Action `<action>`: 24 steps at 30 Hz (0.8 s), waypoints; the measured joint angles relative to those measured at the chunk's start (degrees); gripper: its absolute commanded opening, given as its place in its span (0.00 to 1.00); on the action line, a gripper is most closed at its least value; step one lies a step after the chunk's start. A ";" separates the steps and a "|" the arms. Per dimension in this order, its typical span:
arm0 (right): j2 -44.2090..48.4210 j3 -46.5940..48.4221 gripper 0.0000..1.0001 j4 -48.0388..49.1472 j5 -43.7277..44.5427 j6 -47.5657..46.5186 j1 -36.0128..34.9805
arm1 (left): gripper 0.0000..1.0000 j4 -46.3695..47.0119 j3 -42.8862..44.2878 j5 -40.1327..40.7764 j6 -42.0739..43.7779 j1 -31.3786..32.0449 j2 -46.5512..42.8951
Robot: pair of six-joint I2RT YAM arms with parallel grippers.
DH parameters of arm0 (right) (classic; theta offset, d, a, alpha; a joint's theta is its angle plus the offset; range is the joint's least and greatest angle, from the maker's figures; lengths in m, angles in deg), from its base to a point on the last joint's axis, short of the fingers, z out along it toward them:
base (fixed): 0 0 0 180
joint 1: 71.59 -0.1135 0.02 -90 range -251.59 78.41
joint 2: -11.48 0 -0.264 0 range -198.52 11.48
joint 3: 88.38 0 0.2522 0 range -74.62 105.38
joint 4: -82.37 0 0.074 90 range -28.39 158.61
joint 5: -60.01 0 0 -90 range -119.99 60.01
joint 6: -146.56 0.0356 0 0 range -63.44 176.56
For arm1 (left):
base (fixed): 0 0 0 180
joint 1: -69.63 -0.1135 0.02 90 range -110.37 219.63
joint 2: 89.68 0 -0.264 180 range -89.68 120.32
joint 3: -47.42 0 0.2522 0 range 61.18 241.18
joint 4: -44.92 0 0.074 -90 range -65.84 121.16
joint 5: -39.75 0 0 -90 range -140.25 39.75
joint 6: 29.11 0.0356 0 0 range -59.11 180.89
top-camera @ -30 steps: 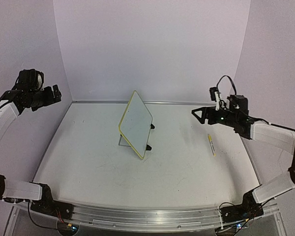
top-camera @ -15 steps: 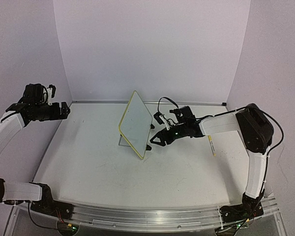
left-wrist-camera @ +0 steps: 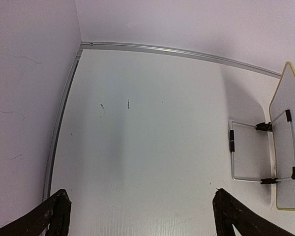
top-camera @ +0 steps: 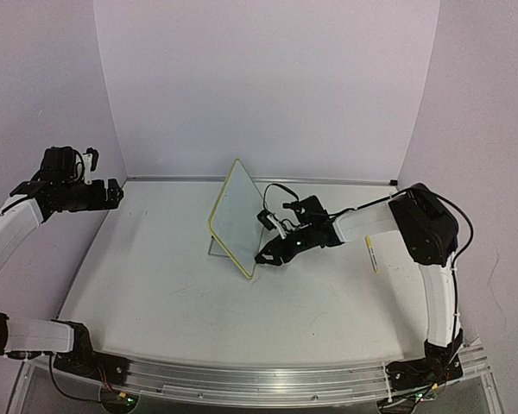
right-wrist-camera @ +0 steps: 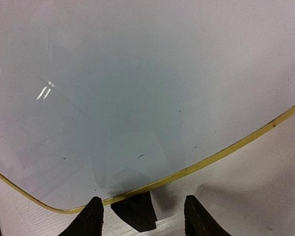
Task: Write a sentence on the whiteboard
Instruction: Move the whiteboard stand to the center of the board.
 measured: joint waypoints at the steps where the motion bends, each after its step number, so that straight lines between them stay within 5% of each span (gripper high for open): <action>1: -0.08 0.00 0.49 -0.06 -0.12 -0.12 -0.33 | 0.99 0.00 0.00 0.00 0.00 0.00 0.04; 17: -0.16 -1.89 0.35 4.16 6.19 -0.01 -7.44 | 0.99 -0.02 0.00 0.07 -0.04 0.00 0.80; 24: -0.16 -4.83 0.19 10.54 13.14 2.21 -10.66 | 0.99 -0.02 0.00 0.56 -0.07 0.02 0.87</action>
